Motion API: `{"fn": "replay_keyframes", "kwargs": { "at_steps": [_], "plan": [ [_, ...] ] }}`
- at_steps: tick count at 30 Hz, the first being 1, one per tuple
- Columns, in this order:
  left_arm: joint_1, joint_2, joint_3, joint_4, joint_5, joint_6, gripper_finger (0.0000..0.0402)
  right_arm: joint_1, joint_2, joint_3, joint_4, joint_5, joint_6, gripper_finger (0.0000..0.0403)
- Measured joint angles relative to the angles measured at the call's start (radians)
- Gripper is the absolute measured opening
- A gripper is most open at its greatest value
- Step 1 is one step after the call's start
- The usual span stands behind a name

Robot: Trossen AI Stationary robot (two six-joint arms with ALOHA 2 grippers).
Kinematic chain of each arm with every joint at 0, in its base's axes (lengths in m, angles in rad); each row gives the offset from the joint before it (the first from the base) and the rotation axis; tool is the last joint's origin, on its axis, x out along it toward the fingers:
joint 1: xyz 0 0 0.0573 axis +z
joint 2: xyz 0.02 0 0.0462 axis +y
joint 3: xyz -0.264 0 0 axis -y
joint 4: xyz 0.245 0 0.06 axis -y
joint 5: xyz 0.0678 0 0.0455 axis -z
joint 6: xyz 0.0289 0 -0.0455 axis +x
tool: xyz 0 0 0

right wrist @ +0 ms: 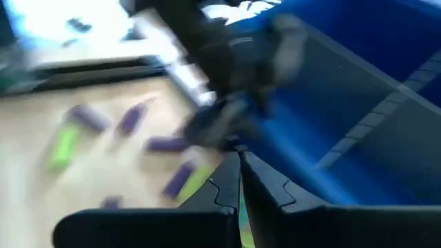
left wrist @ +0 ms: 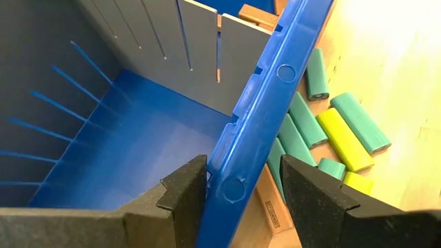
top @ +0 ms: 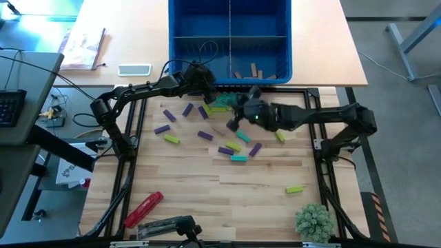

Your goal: Sort blocks

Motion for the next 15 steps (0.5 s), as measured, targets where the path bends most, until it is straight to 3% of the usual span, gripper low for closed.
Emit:
{"fn": "replay_keyframes", "kwargs": {
  "at_steps": [6,11,15],
  "plan": [
    [-0.002,0.000,0.000,0.003,0.000,0.000,0.0164,-0.003,0.063,-0.185,0.160,-0.146,0.074,0.0023],
    [-0.003,0.000,0.000,0.006,-0.002,0.000,0.0164,-0.015,0.210,-0.327,0.427,-0.266,0.155,0.0087],
    [-0.003,0.000,0.000,0.007,-0.001,0.000,0.0164,-0.037,0.362,-0.334,0.482,-0.289,0.115,0.0127]
  ]
}}
